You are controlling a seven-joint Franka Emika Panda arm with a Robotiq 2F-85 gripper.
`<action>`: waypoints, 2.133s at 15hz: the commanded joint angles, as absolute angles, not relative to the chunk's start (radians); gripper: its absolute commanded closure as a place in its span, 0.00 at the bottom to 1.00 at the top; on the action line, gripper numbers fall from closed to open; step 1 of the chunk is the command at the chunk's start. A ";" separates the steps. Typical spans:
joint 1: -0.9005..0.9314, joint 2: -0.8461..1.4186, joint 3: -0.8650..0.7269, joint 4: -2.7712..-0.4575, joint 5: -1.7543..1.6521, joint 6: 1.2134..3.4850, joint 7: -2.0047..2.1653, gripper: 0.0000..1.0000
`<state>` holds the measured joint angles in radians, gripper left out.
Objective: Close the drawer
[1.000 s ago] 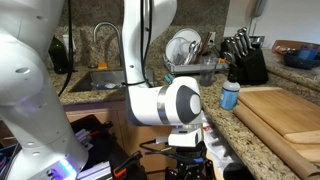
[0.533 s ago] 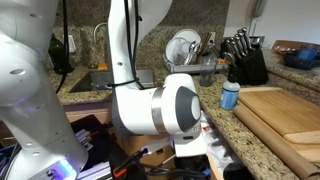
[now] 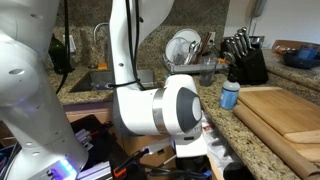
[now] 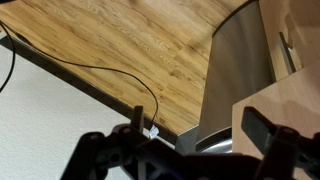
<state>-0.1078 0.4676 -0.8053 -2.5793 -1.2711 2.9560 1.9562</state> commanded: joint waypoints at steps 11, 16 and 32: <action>-0.093 0.747 -0.719 -2.242 -1.272 3.007 2.036 0.00; -0.301 0.600 -0.508 -2.327 -1.111 2.950 1.635 0.00; -0.030 0.449 -0.608 -2.415 -1.256 2.909 1.632 0.00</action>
<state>-0.0243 0.4458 -0.6114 -2.4167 -1.2618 2.9085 1.6372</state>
